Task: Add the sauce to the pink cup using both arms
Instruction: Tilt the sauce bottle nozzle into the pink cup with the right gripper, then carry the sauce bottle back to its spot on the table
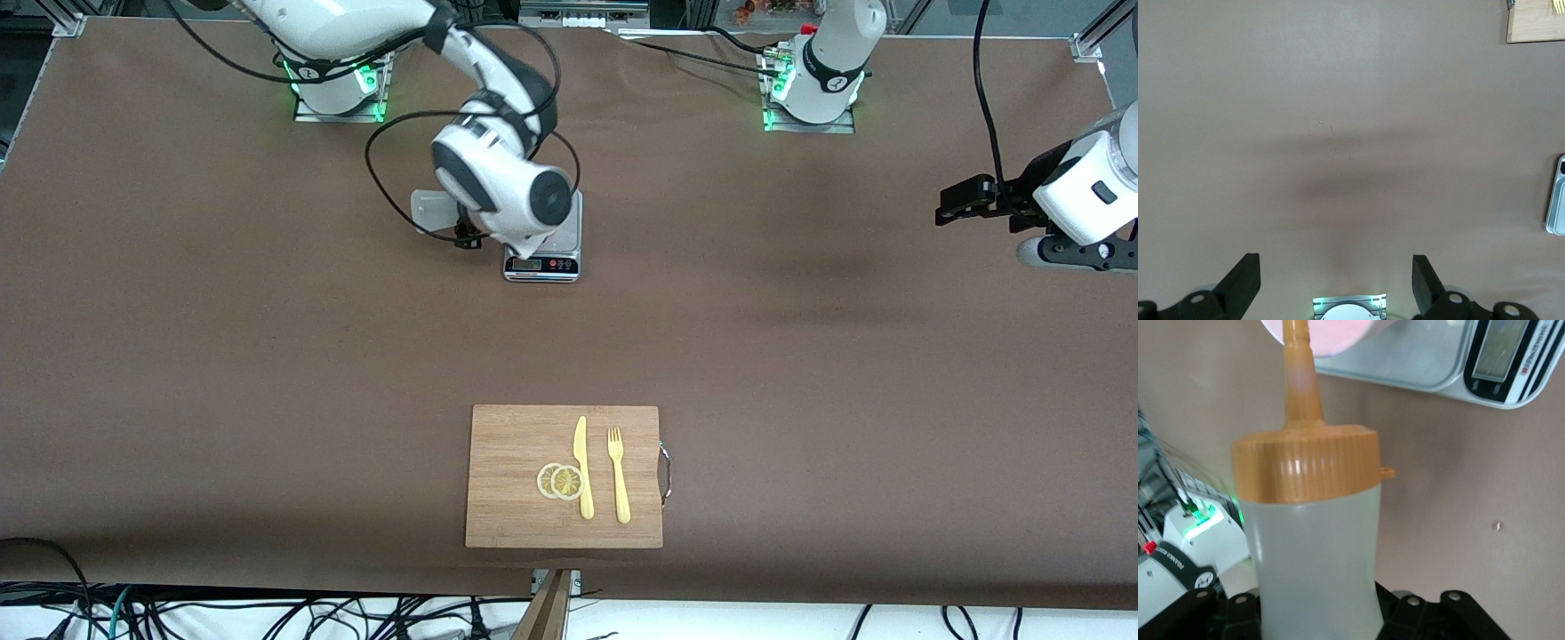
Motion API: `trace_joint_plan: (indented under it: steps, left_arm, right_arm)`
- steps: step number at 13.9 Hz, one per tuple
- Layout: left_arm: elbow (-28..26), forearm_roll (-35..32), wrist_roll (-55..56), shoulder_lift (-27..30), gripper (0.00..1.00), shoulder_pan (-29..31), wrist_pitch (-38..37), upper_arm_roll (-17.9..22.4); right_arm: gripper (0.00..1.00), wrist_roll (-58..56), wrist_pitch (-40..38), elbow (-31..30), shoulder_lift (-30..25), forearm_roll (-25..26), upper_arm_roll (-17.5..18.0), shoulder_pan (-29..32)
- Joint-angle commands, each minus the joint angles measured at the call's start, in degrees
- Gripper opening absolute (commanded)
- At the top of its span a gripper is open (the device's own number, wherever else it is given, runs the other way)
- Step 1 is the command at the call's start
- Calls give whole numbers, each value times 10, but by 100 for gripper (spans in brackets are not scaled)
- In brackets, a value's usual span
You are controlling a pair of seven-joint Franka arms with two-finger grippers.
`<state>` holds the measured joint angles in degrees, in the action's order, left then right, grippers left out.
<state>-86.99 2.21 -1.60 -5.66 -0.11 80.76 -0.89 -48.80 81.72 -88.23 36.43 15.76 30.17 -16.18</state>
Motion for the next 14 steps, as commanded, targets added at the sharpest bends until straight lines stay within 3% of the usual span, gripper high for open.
trace_joint_plan:
  steps: [1,5,9,14]
  left_arm:
    - [18,-5,-11,-8,100,2,-10,-2]
    - [18,-5,-11,-8,100,2,-9,-2]
    - [18,-5,-11,-8,100,2,-9,-2]
    - [18,-5,-11,-8,100,2,-10,-2]
  right_arm:
    - [1,-60,8,5,-13,-36,2,37]
    - [1,-183,65,5,-15,-120,0,132]
    - [1,-338,76,4,-15,-264,-14,241]
    - [1,-578,36,-25,-6,-482,-130,295]
